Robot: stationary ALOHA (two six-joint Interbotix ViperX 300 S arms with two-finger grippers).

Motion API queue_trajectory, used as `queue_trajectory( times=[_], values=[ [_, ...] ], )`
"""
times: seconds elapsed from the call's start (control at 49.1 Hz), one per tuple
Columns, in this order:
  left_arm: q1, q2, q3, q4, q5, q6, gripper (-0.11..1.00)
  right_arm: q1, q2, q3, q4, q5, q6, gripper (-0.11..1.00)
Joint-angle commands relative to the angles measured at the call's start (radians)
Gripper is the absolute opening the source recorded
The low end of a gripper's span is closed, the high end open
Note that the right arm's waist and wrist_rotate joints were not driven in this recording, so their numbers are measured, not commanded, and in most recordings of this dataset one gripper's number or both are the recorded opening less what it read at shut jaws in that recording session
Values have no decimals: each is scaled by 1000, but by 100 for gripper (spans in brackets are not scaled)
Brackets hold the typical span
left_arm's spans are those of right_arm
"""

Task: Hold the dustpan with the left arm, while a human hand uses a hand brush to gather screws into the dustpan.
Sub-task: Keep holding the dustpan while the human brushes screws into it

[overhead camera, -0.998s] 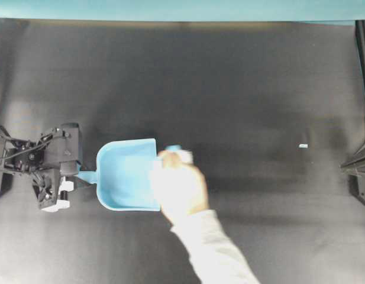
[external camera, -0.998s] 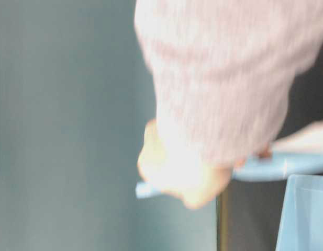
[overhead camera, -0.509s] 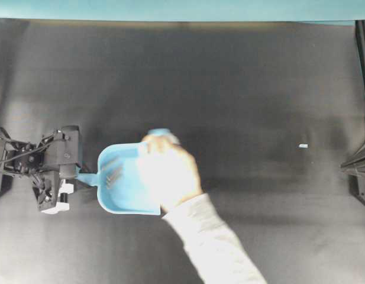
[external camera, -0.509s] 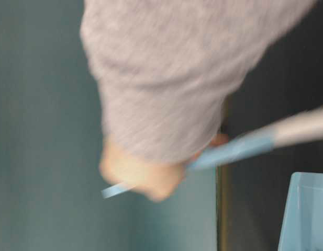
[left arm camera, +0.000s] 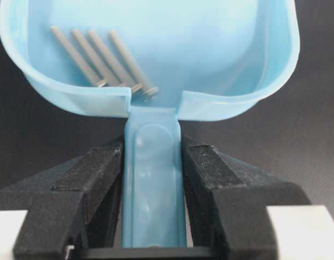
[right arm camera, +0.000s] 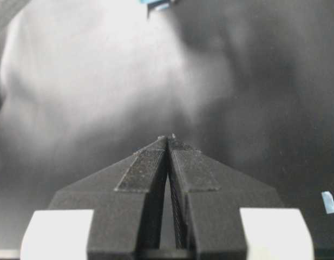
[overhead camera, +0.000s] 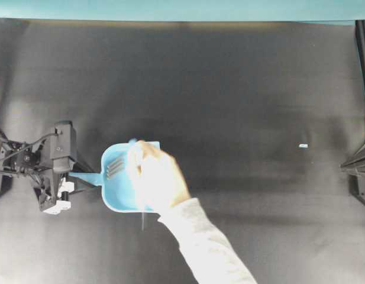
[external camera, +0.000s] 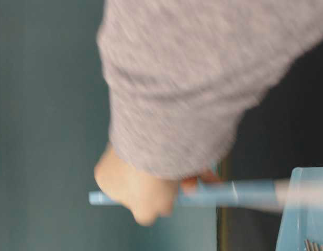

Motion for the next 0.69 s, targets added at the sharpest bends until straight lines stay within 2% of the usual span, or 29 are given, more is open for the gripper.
queue_trajectory(
  times=[0.0,0.244,0.672],
  values=[
    [2,9,-5,3,-14,-3,32,0,3,-15,-3,-5,0,0],
    [-2,75,-3,3,-31,2,32,0,5,-15,-3,-5,-2,0],
    [-6,166,18,5,-244,-17,32,0,3,-15,-3,-5,0,0]
  ],
)
